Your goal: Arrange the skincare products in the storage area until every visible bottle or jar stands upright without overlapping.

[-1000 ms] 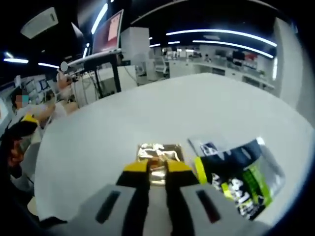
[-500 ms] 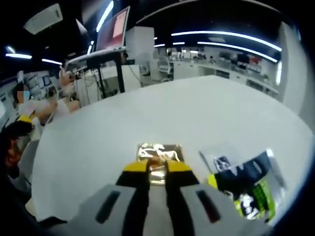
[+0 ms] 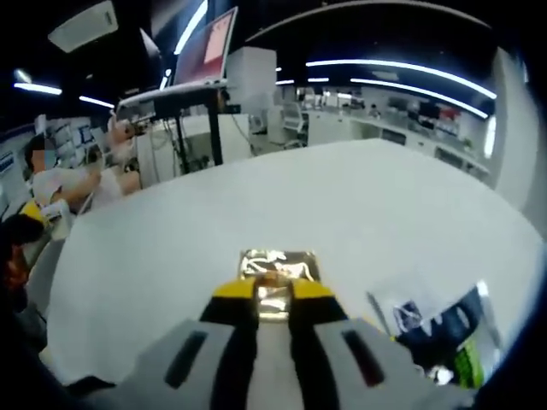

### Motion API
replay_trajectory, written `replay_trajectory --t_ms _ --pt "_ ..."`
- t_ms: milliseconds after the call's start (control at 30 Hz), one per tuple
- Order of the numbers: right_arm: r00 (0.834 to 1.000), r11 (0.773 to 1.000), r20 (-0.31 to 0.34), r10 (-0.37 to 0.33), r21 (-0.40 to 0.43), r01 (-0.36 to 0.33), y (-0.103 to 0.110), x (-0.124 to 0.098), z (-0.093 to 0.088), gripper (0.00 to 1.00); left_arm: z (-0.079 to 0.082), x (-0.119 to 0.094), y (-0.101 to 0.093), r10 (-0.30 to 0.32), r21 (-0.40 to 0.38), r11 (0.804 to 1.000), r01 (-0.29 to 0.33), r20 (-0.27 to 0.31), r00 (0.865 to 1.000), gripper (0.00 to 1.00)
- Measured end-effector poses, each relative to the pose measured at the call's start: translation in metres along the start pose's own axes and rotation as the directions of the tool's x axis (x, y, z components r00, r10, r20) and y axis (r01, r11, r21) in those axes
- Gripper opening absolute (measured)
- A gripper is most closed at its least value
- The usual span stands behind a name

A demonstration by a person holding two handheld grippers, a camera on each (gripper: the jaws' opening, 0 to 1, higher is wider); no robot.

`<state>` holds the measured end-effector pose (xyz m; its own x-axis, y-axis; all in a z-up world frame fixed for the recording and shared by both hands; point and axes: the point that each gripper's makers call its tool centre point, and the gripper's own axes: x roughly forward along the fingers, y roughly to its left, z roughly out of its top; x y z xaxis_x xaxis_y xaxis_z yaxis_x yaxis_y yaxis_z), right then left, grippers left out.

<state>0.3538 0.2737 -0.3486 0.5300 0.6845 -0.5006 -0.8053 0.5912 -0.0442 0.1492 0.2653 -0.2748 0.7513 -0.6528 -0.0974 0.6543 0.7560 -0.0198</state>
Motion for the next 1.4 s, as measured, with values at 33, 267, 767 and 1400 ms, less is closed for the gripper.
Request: replay_trajectory --t_ms 33,267,767,1400 --pt "1.0 1.0 0.001 0.001 0.0 -0.001 0.001 0.002 0.001 0.12 0.0 0.0 0.0 0.0 0.001 1.0 0.0 -0.001 1.0 0.94" --pt "1.0 1.0 0.007 0.006 -0.001 -0.006 0.003 0.011 0.006 0.14 0.0 0.001 0.001 0.002 -0.002 1.0 -0.002 -0.001 1.0 0.94" --pt "0.996 0.997 0.044 0.073 -0.034 -0.071 0.026 0.033 0.013 0.4 -0.003 0.005 0.001 -0.004 -0.014 1.0 0.004 -0.001 1.0 0.94" --pt "0.974 0.996 0.221 0.054 -0.08 -0.037 0.004 0.02 0.044 0.13 -0.003 0.002 0.007 0.003 -0.018 1.0 -0.002 0.002 1.0 0.94"
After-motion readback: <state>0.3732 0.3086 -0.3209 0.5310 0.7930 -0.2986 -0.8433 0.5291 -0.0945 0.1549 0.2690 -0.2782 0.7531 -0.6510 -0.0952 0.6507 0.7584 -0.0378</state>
